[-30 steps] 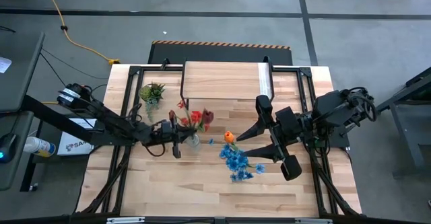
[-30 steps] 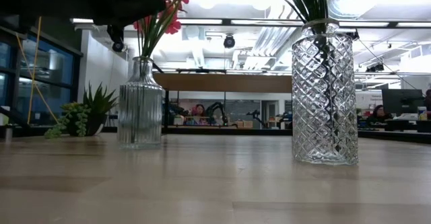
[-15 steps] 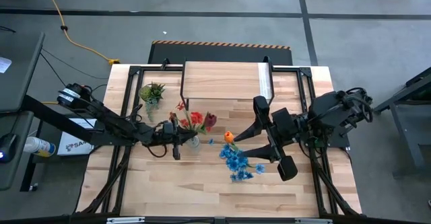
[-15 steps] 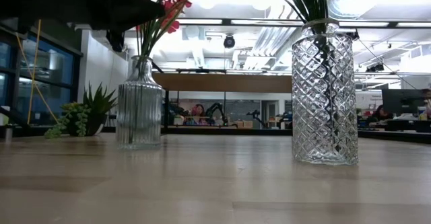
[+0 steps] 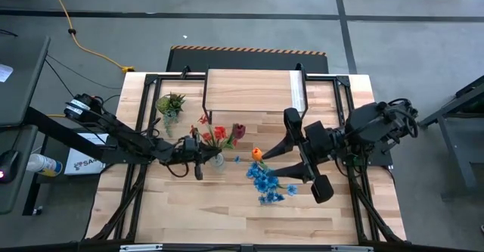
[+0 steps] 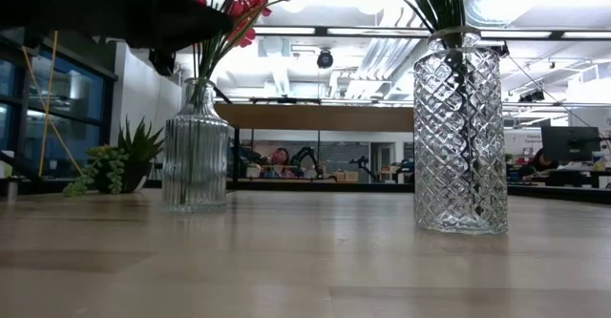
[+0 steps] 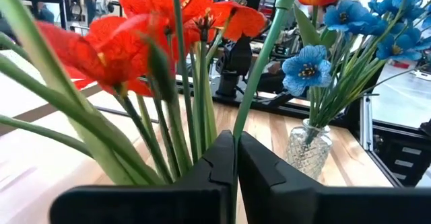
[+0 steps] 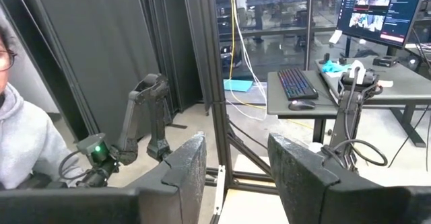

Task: Pick and place flowers into a vace then onto a shelf
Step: Put the dark red flower into the left transparent vase

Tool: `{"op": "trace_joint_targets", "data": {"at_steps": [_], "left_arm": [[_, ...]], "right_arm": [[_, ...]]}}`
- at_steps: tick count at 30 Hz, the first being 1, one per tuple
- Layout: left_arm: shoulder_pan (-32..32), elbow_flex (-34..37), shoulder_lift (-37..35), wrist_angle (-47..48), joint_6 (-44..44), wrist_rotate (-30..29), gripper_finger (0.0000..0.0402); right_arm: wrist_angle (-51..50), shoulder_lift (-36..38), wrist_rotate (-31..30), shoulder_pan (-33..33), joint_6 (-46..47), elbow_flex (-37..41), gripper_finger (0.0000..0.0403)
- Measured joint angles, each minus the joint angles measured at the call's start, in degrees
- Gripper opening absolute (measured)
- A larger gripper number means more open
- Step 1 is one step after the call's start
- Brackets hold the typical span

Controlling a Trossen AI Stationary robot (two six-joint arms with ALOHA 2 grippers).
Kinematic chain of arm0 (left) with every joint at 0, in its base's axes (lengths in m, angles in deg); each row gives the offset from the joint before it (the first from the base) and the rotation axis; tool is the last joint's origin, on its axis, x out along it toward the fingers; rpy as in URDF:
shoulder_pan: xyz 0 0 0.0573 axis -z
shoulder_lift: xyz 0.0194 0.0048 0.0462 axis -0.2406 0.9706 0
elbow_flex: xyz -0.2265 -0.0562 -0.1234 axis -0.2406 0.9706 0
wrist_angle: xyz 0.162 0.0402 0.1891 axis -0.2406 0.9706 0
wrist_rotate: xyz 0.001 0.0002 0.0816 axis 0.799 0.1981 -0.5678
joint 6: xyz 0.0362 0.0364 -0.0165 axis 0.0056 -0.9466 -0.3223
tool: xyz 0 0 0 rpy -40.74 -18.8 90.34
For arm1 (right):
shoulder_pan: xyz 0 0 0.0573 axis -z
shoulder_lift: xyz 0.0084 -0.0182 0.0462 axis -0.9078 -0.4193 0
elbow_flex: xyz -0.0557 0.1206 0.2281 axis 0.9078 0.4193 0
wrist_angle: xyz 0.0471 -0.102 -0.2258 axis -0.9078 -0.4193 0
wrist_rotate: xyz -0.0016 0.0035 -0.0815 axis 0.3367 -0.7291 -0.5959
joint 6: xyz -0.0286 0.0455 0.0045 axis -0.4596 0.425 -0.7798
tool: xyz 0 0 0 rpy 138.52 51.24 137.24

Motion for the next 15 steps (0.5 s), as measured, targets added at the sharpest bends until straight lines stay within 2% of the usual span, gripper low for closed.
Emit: {"op": "trace_joint_targets", "data": {"at_steps": [6, 15], "left_arm": [[0.0, 0.0, 0.0, 0.2, 0.0, 1.3, 0.0037], [0.0, 0.0, 0.0, 0.2, 1.3, 1.5, 0.0114]], "right_arm": [[0.0, 0.0, 0.0, 0.0, 0.1, 0.0, 0.0152], [0.0, 0.0, 0.0, 0.0, 0.1, 0.0, 0.0152]]}}
